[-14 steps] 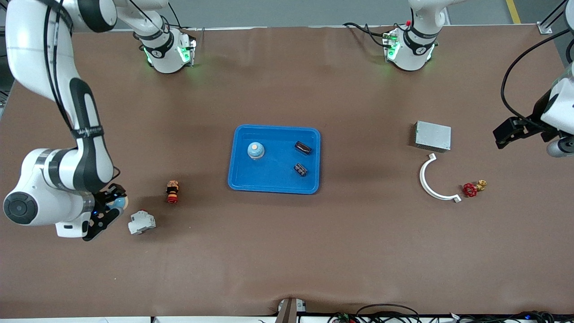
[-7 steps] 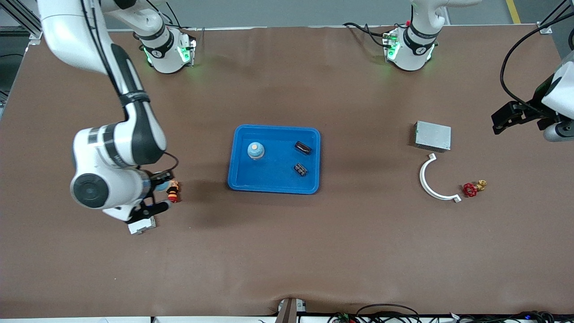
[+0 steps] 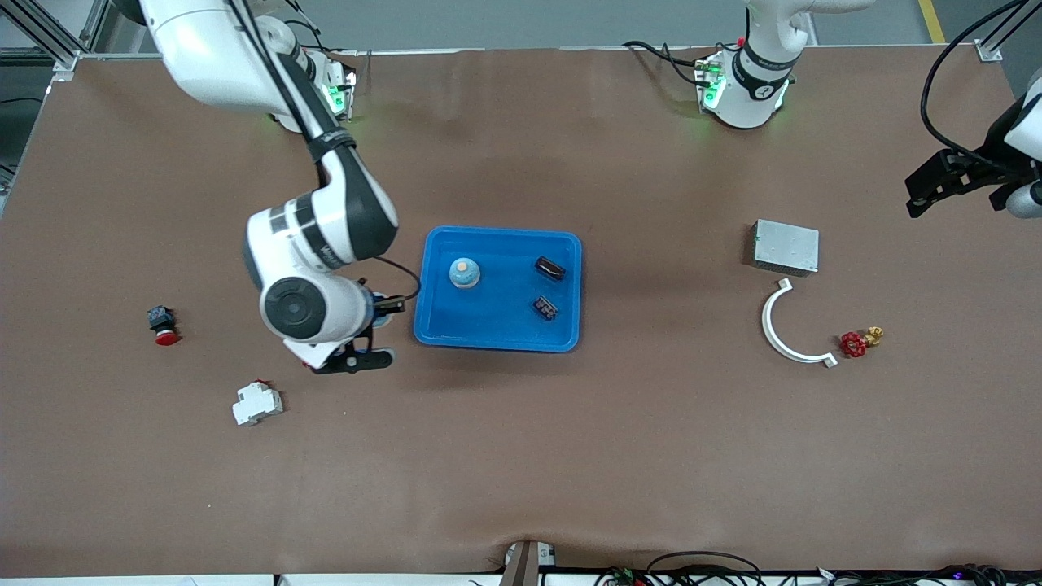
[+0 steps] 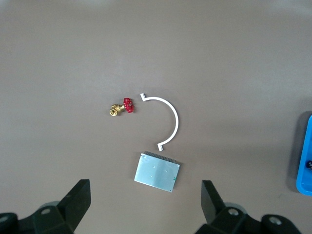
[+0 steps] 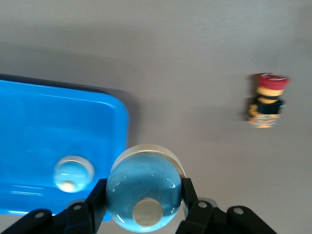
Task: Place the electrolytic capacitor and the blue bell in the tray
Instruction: 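Carry the second blue bell over the tray with the right gripper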
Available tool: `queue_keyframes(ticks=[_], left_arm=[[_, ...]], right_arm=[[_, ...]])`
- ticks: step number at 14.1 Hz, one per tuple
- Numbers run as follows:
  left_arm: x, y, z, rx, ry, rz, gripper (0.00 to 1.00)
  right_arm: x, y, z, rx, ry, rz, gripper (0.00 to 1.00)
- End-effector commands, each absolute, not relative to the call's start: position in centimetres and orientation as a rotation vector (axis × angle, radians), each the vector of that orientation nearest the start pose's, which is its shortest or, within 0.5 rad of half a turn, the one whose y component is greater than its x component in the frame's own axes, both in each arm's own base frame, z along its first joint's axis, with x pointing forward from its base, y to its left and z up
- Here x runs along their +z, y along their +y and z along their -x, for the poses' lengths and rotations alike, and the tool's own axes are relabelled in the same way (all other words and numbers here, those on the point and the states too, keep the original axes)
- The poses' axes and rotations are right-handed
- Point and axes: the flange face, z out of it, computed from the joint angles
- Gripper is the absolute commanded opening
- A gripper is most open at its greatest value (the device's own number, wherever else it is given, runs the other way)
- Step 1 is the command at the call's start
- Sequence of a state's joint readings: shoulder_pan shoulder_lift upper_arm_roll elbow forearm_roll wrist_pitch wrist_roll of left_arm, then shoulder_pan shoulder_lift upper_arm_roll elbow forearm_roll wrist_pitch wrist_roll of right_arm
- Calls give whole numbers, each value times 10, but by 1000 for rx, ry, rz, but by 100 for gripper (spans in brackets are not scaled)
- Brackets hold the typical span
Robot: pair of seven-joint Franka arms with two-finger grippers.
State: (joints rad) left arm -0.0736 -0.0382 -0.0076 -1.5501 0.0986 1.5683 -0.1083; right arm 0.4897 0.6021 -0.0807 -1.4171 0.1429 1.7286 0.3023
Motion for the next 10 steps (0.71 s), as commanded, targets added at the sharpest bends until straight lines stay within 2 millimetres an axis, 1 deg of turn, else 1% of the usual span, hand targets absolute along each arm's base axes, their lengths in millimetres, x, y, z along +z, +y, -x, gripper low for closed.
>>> queue_keyframes(ticks=[1,2,3,4,6,7,10], left_arm=[[655,-39,-536,-89,-23,3067,100],[657,-40,-536,-96,-21,3067,100],[658,-42,-535,-98,-16,3067,100],[659,-43,-534,-96,-14,3067,100],[657,-47,-532,-76,-5,3066,100],[657,-47,-533,-76,-8,3065,100],[658,-47,-533,-78,-10,3065,100]], right_arm=[[309,307,-608,435,3,3072,9],[296,317,-605,430,39,3047,9],[280,343,-592,422,60,3048,9],[269,361,-583,380,122,3056,9],[248,388,-569,332,172,3065,9],[240,392,-566,332,172,3074,9],[223,388,-566,353,175,3089,9]])
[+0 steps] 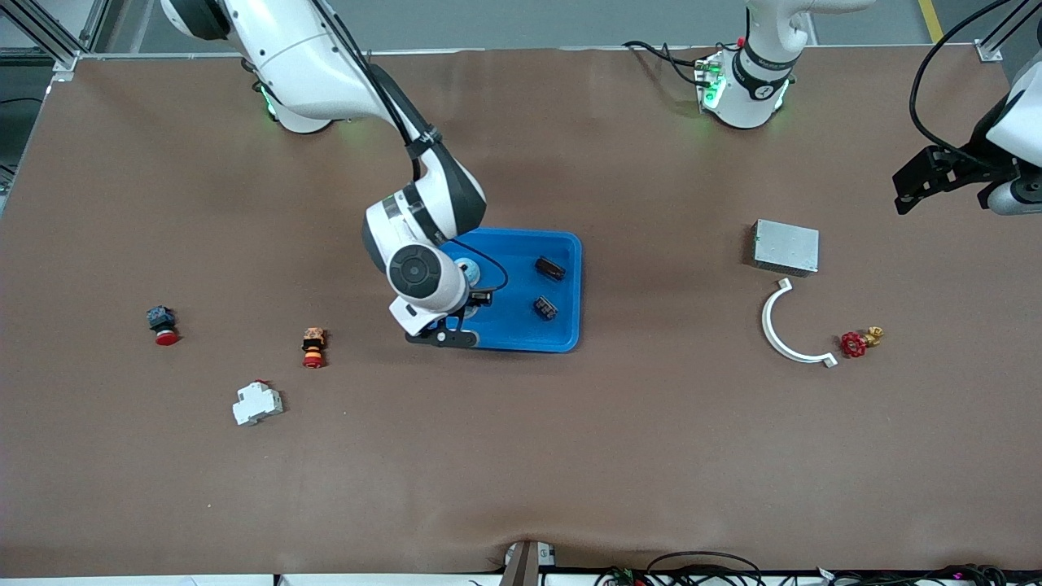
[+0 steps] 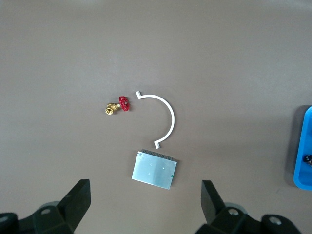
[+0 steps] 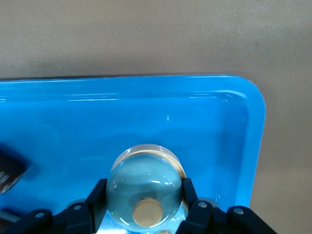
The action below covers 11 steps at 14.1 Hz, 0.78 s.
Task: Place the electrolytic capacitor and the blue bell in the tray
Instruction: 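Carry the second blue bell over the tray with the right gripper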
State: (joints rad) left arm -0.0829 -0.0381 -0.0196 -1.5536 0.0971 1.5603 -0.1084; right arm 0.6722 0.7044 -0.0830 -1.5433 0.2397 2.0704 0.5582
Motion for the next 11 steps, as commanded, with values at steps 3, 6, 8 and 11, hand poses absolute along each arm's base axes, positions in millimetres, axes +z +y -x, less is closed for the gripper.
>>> queue_keyframes(ticks=[3,6,8,11], left_arm=[[658,-47,-533,-78,-5,3065,100],[659,-46,-531,-67,-9,3064,100],[656,-49,-532,-58,-4,3064,100],[651,-55,-532,-23,14,3062,100]], right_arm=[[206,386,-564,365,164,3113,10],[196,379,-571,322,161,3134,9],[188,379,-571,315,161,3135,10],[186,377,-572,310,160,3138,26]])
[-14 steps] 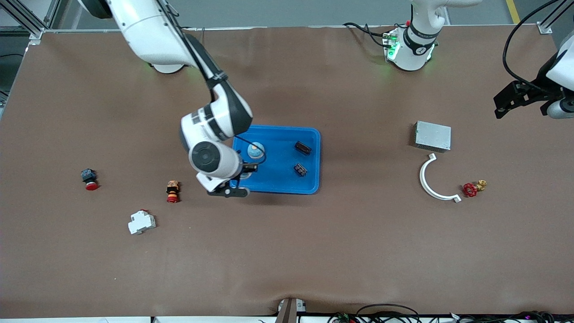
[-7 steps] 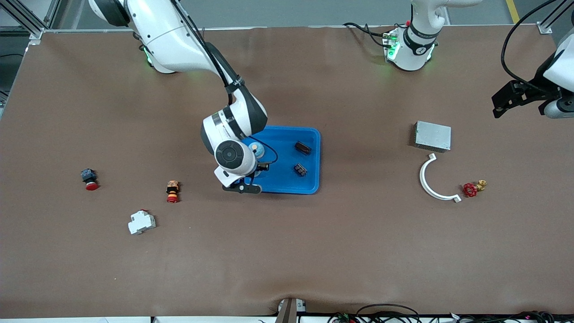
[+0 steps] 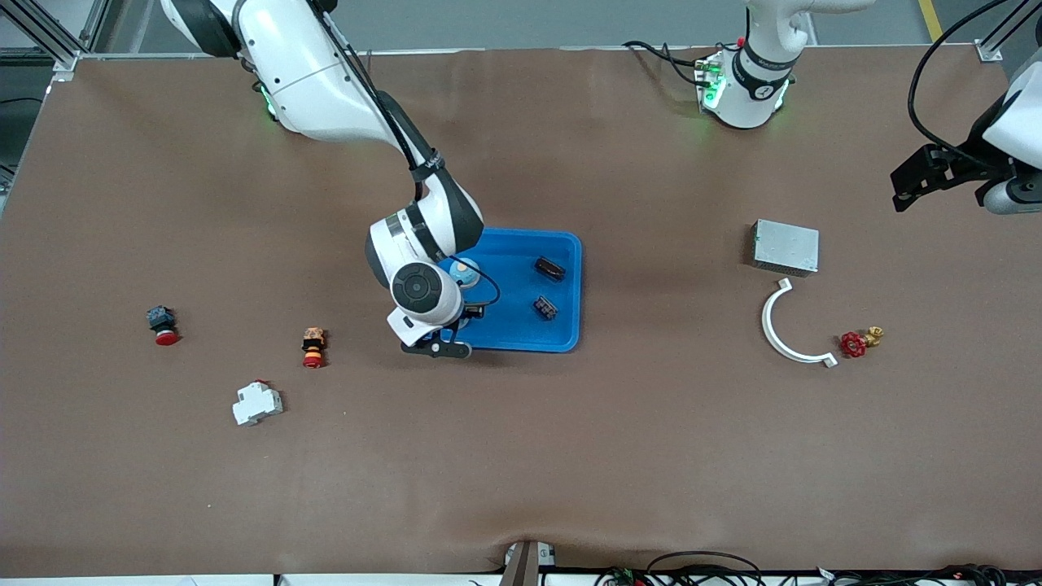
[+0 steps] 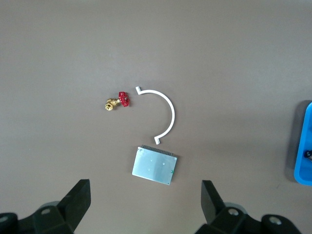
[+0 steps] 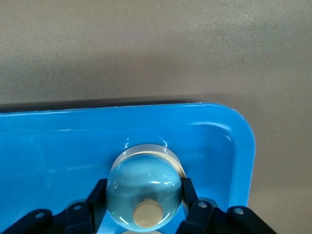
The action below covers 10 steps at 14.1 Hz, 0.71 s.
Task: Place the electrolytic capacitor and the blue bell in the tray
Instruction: 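Carry the second blue bell over the tray with the right gripper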
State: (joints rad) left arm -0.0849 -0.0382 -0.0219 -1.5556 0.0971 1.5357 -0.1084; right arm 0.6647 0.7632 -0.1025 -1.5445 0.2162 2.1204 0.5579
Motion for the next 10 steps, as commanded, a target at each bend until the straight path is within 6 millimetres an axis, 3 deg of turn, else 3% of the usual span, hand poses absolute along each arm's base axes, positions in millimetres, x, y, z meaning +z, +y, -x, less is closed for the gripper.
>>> queue_keyframes(ticks=[1,3,5,7,10], left_arm=[[650,-60,-532,-24,26,3061,100],[651,-62,-532,-26,38,3063,100],[653,-71,-530,-33,67,3076,100],[656,-73,-528,-39,73,3085,100],[657,-73,-526,-14,64,3116,100]], right_arm=[[187,376,-573,308,165,3137,46],[191,373,-575,316,170,3138,100],[194,374,-575,314,160,3138,100],[213,377,-573,349,151,3141,100],[272,375,-566,436,136,3141,100]])
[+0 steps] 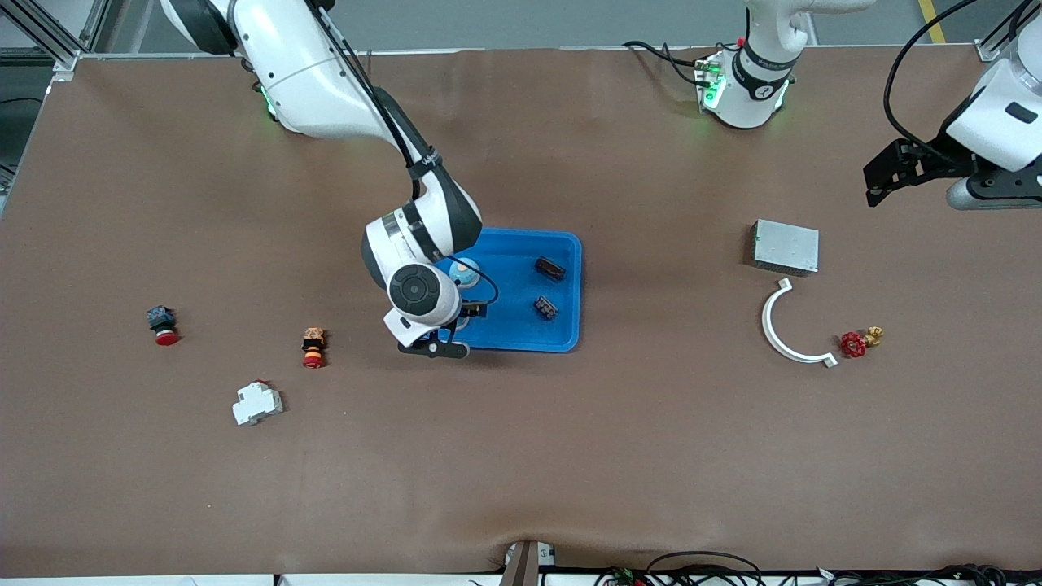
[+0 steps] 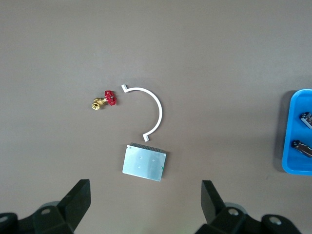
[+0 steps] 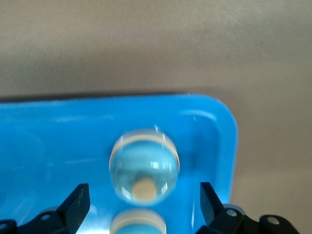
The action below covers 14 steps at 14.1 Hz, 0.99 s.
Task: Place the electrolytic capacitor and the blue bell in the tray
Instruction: 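Lower the bell into the tray and open the right gripper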
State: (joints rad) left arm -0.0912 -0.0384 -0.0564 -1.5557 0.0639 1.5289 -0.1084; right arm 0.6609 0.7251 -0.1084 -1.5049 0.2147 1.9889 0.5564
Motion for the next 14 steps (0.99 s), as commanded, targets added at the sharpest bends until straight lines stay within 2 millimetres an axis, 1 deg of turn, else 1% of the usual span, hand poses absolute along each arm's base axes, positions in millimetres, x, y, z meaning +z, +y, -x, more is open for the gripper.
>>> queue_keyframes(ticks=[1,2,3,4,5,7,8,9,10,11,12,14], left_arm=[[657,-72,-525,-5,56,3140,100],[657,-71,-525,-1,54,3146,100],[657,-73,-525,-1,54,3146,100],[657,-74,-524,-4,54,3146,100],[658,-75,-524,-6,54,3146,100],[658,-76,-518,34,54,3142,100],[662,-77,-515,27,47,3143,100],[663,-77,-515,23,45,3145,100],[663,-76,-515,23,42,3145,100],[662,-76,-516,25,40,3144,100],[663,-76,-515,22,42,3143,100],[663,-75,-518,-9,53,3142,100]], right_arm=[[302,372,-560,464,129,3138,100],[328,365,-555,497,126,3140,100],[359,353,-551,511,131,3138,100],[390,339,-548,525,127,3139,100],[415,325,-543,547,128,3145,100],[457,291,-535,605,79,3129,100],[475,266,-531,603,59,3109,100],[489,236,-526,586,21,3081,100],[498,203,-518,570,-36,3055,100],[508,174,-514,541,-46,3043,100],[516,150,-512,525,-26,3057,100],[529,114,-509,487,25,3099,100]])
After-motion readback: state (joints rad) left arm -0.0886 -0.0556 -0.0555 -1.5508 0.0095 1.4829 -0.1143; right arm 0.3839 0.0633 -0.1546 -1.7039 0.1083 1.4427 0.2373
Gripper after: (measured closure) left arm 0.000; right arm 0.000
